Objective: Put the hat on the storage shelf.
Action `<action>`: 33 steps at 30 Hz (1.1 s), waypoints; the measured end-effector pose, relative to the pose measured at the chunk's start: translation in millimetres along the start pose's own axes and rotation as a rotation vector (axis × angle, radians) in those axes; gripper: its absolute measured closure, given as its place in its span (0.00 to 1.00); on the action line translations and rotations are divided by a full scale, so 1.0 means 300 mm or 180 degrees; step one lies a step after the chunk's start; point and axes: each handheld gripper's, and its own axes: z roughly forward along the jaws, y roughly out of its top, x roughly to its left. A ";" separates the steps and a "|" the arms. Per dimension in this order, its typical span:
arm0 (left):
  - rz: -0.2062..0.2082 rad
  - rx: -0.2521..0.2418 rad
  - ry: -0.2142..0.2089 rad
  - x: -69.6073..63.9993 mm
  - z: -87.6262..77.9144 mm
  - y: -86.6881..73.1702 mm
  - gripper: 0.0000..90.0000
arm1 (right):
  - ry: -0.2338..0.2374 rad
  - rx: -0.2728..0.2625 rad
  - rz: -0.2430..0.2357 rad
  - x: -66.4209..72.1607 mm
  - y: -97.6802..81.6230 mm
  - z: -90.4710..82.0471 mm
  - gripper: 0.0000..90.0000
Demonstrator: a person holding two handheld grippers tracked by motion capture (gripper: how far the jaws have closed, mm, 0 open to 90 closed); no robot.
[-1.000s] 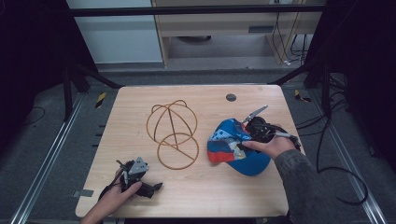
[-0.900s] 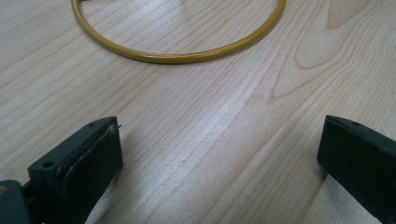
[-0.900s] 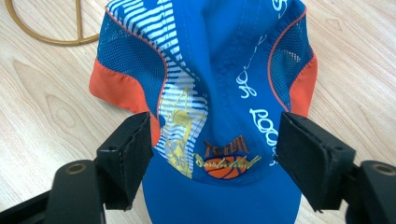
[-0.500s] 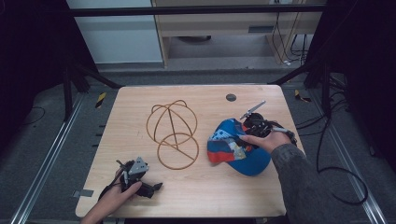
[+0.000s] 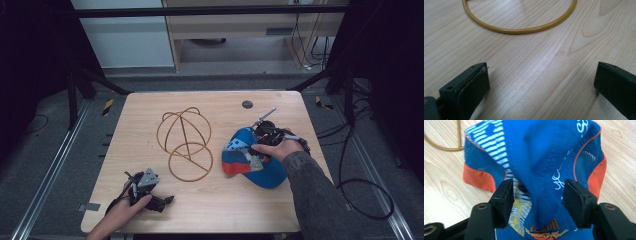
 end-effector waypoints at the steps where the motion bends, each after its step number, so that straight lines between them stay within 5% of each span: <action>1: 0.0000 0.0000 0.0000 0.000 0.000 0.000 0.00 | -0.0006 0.0014 0.0013 -0.002 -0.001 0.003 0.49; 8: -0.0015 -0.0001 -0.0005 -0.001 0.000 0.000 0.00 | 0.0036 0.0084 0.0015 -0.003 -0.018 0.015 0.59; 14: -0.0013 0.0000 -0.0004 -0.001 0.000 0.000 0.00 | 0.0164 0.0073 0.0033 -0.013 -0.027 0.012 0.96; 18: 0.0001 0.0000 0.0000 0.000 0.000 0.000 0.00 | 0.0194 0.0035 0.0006 -0.011 -0.021 -0.004 1.00; 33: 0.0003 0.0012 -0.0005 0.000 -0.001 0.001 0.00 | 0.0063 -0.0288 -0.0283 0.029 0.088 -0.311 1.00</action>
